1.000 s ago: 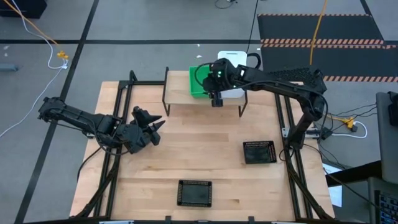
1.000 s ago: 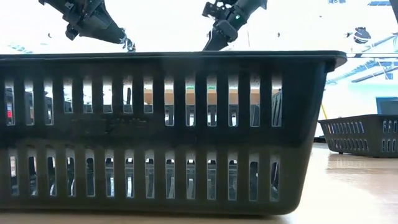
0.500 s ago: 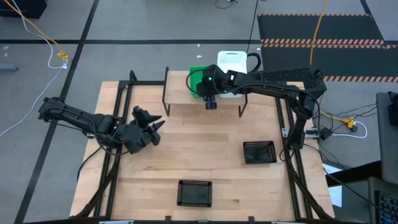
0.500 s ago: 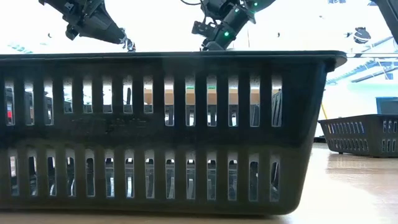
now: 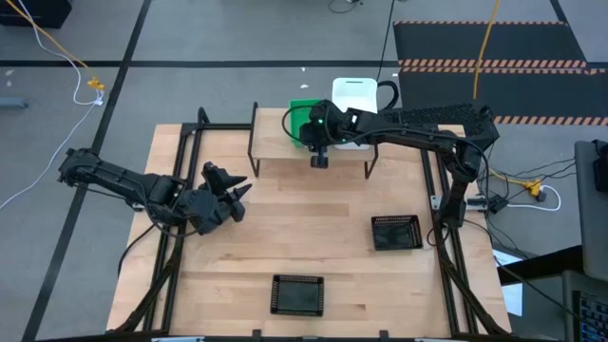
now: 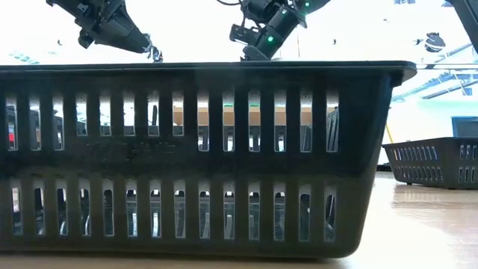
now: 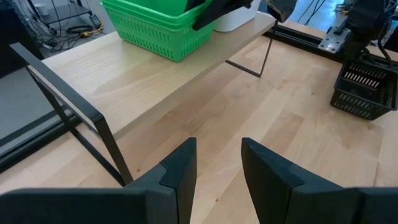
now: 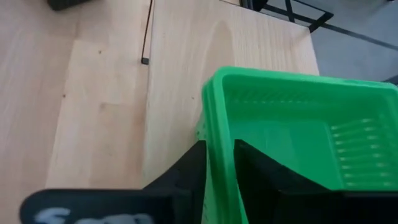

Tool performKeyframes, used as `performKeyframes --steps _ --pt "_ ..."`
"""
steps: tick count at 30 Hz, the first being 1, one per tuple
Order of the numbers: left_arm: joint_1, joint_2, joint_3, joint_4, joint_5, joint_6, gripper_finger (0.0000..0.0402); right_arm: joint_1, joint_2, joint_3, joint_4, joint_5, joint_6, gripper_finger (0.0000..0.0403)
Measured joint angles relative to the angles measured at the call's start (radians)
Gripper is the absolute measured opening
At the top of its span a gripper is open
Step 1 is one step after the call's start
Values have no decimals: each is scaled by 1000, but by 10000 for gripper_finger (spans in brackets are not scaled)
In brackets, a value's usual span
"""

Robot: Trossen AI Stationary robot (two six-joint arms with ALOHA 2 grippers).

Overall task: Stack baskets on shelf by color
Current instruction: Stack the green bin on top of the other green bin on the shelf, then put the middle right black bin on the shelf

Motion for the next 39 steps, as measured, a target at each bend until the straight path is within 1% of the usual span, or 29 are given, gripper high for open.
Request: performKeyframes --steps 12,17,18,25,30,34,39 --pt "0 0 0 -1 -1 2 127 38 0 0 18 8 64 60" --pt "0 0 0 -7 0 -2 127 57 0 0 28 104 65 54" --pt "0 0 0 -7 0 -3 127 58 0 0 26 110 62 53" --pt "0 0 0 -7 0 -6 127 57 -1 0 -4 105 61 52" --pt "0 0 0 -7 1 -6 127 63 -1 0 9 104 53 53" --pt "0 0 0 -7 1 -6 127 68 -24 0 27 102 27 72" --pt "-2 0 0 -14 2 -5 127 74 -86 0 28 101 9 123"
